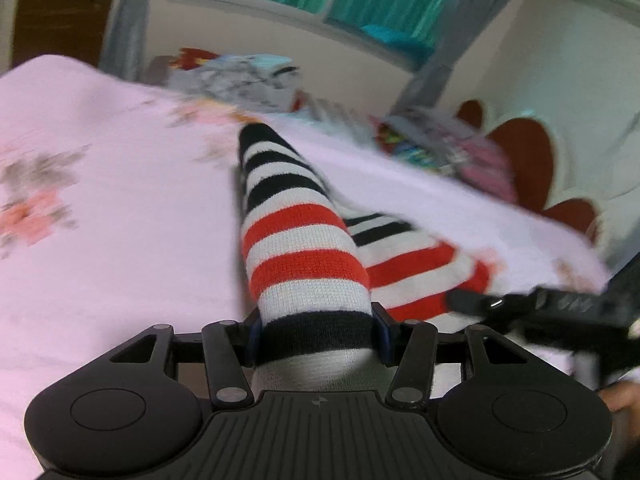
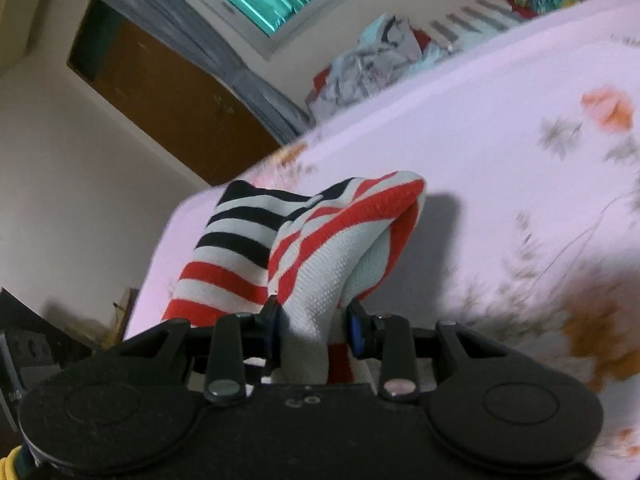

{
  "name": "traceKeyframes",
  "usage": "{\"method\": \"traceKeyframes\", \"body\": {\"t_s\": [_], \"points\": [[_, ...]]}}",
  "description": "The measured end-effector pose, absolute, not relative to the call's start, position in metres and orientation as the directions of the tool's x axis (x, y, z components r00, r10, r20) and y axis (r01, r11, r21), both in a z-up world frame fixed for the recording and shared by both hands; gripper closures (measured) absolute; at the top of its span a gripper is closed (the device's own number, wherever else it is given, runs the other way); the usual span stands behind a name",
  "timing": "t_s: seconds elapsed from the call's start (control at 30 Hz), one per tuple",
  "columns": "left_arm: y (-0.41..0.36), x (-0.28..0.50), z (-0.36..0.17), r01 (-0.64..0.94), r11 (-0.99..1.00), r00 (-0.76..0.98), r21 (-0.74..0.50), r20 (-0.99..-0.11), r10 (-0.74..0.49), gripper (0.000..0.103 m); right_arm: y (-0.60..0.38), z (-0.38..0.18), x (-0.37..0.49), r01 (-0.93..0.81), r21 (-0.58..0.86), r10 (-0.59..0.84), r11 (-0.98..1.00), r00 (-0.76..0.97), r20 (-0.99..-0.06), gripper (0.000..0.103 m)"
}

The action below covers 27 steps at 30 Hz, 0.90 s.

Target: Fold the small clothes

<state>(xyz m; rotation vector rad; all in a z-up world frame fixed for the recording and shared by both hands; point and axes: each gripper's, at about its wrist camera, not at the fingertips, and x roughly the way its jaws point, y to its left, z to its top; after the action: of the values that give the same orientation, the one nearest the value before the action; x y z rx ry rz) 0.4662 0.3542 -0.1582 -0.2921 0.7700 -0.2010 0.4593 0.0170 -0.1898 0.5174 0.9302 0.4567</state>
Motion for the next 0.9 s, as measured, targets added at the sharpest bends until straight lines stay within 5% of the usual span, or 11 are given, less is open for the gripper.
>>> {"method": "traceKeyframes", "body": {"t_s": [0.1,0.27,0.5,0.57,0.6,0.7,0.9], "points": [[0.37,0.462,-0.183,0.026,0.919,0.714,-0.395,-0.636,-0.293,0.038,0.015,-0.201,0.465,-0.113,0.582,0.549,0.805,0.512,-0.66,0.069],[0.367,0.462,-0.177,0.017,0.926,0.726,-0.378,-0.632,-0.272,0.037,0.024,-0.188,0.46,-0.128,0.529,0.512,0.839,0.514,-0.688,0.065],[0.368,0.465,-0.155,0.001,0.941,0.766,-0.338,-0.605,-0.218,0.037,0.017,-0.183,0.463,-0.047,0.569,0.488,0.821,0.576,-0.656,0.047],[0.365,0.478,-0.16,-0.015,0.95,0.741,-0.313,-0.642,-0.2,0.037,0.017,-0.182,0.473,-0.028,0.564,0.469,0.825,0.589,-0.658,0.05],[0.364,0.482,-0.163,-0.02,0.95,0.732,-0.312,-0.652,-0.199,0.037,0.021,-0.183,0.478,-0.029,0.541,0.454,0.84,0.583,-0.673,0.063],[0.363,0.485,-0.175,-0.044,0.943,0.712,-0.329,-0.673,-0.201,0.037,0.034,-0.187,0.485,-0.05,0.46,0.401,0.887,0.579,-0.71,0.073],[0.36,0.486,-0.179,-0.065,0.946,0.699,-0.318,-0.691,-0.185,0.03,0.057,-0.199,0.495,-0.081,0.261,0.258,0.962,0.582,-0.771,0.071]]}}
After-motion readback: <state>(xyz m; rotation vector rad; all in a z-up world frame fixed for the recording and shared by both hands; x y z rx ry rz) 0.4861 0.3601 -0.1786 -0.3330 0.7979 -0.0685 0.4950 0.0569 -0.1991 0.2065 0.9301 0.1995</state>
